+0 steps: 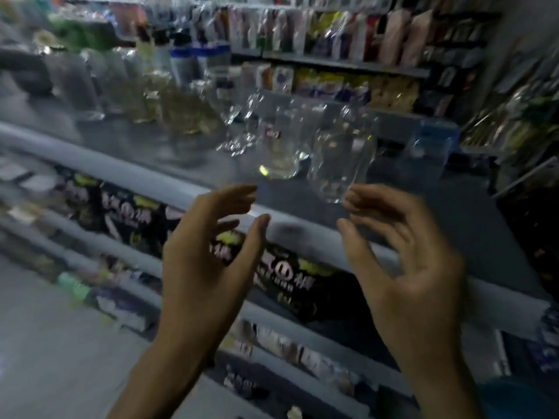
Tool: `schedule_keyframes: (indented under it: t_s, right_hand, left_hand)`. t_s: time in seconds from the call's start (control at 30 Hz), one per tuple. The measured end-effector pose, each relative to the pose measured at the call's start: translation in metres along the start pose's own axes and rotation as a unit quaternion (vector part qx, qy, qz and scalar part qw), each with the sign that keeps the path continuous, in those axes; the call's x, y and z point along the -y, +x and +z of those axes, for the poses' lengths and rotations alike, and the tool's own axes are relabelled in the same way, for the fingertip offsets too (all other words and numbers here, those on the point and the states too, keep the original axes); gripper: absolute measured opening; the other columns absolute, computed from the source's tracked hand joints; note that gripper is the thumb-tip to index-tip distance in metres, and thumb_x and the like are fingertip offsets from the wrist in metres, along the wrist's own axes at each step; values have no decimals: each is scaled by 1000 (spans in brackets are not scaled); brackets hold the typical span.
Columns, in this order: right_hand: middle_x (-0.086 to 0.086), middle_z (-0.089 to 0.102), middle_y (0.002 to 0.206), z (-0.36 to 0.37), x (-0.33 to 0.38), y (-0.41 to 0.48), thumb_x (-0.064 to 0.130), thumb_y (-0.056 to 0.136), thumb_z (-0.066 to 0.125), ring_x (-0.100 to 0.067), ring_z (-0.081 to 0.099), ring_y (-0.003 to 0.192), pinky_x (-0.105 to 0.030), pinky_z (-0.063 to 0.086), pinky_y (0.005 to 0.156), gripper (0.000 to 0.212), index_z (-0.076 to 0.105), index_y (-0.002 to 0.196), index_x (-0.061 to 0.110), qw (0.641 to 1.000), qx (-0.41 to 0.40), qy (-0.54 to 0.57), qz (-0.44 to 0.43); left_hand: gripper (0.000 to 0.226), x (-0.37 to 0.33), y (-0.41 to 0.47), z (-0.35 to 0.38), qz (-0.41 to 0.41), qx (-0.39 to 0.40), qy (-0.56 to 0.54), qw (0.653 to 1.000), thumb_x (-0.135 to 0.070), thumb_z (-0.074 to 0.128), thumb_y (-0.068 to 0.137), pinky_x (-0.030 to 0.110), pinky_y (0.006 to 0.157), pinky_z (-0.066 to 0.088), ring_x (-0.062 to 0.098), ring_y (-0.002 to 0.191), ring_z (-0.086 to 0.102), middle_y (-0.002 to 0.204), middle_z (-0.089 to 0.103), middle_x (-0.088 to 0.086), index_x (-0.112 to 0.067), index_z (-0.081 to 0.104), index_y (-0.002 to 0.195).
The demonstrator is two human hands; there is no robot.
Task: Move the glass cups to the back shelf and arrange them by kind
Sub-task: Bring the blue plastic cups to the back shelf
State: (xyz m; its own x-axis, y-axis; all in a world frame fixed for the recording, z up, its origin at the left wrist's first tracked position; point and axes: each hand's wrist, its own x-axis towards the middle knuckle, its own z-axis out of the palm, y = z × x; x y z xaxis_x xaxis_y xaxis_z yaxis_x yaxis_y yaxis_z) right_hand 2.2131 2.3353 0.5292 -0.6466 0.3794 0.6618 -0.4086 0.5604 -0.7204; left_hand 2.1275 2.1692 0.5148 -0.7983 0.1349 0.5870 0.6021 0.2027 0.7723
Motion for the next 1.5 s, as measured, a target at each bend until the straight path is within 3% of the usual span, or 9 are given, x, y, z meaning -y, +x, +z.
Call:
schedule_keyframes:
  t_s: [0.17, 0.33, 0.53, 0.77, 0.87, 1.1, 1.23, 1.4, 1.5]
  right_hand:
    - [9, 67, 120, 42, -22, -87, 20, 96, 71, -10, 62, 120, -24, 49, 99, 26, 67, 121, 18, 978, 203, 12, 36]
    - [1, 60, 138, 102, -77, -201, 31, 94, 74, -3, 53, 127, -17, 41, 108, 42, 64, 131, 14, 909, 403, -68, 86]
    - [4, 41, 159, 174, -87, -287, 48, 95, 66, -15, 40, 145, -34, 40, 115, 60, 49, 149, 27, 781, 604, -126, 95]
    - [-6, 0, 173, 302, -67, -335, 75, 92, 48, -24, -3, 159, -38, 0, 127, 93, 12, 164, 29, 649, 724, -235, 6]
    - [-10, 3, 172, 363, -48, -346, 78, 89, 46, -28, -1, 159, -43, 0, 127, 98, 10, 165, 27, 642, 728, -241, -21]
    - [-9, 10, 172, 481, 2, -342, 76, 89, 49, -27, 8, 159, -42, 4, 127, 96, 16, 164, 26, 650, 721, -240, -25]
    - [-10, 12, 171, 547, 15, -338, 84, 83, 30, -28, 8, 159, -43, 4, 127, 101, 17, 164, 24, 649, 717, -252, -40]
    - [-12, 14, 171, 653, 12, -326, 70, 92, 54, -30, 10, 158, -47, 8, 127, 92, 20, 163, 23, 661, 706, -252, -31]
    - [-12, 14, 171, 725, 13, -309, 79, 87, 40, -31, 11, 158, -46, 6, 127, 96, 21, 163, 23, 667, 701, -251, -27]
  left_hand:
    - [22, 51, -123, -62, -92, -41, 148, 984, -16, 70, 97, 38, 90, 58, 15, 105, 70, 113, 71, -3, -20, 67, 119]
    - [31, 111, -270, -123, -277, -18, 313, 908, -29, 65, 97, 43, 88, 57, 17, 108, 67, 117, 66, -6, -24, 64, 127]
    - [46, 137, -386, -188, -452, 54, 416, 788, -35, 74, 91, 36, 85, 53, 22, 113, 64, 127, 66, -4, -24, 62, 135]
    - [57, 181, -418, -287, -537, 23, 439, 720, -47, 69, 92, 37, 100, 51, 20, 126, 58, 137, 62, -1, -21, 58, 142]
    - [63, 208, -420, -338, -566, 19, 444, 695, -53, 64, 93, 39, 107, 47, 19, 134, 51, 143, 56, -2, -24, 49, 147]
    - [62, 259, -381, -441, -565, 19, 431, 703, -52, 63, 94, 41, 107, 46, 22, 132, 52, 141, 57, 1, -20, 51, 146]
    - [61, 298, -348, -491, -553, 14, 426, 716, -49, 65, 94, 43, 107, 48, 23, 132, 53, 142, 56, 3, -20, 52, 147]
    - [62, 371, -302, -554, -549, 37, 443, 708, -49, 63, 94, 45, 108, 49, 26, 132, 54, 143, 56, 7, -19, 51, 147]
    - [62, 411, -263, -598, -560, 35, 454, 693, -50, 61, 95, 46, 109, 48, 26, 134, 53, 144, 55, 7, -20, 50, 147]
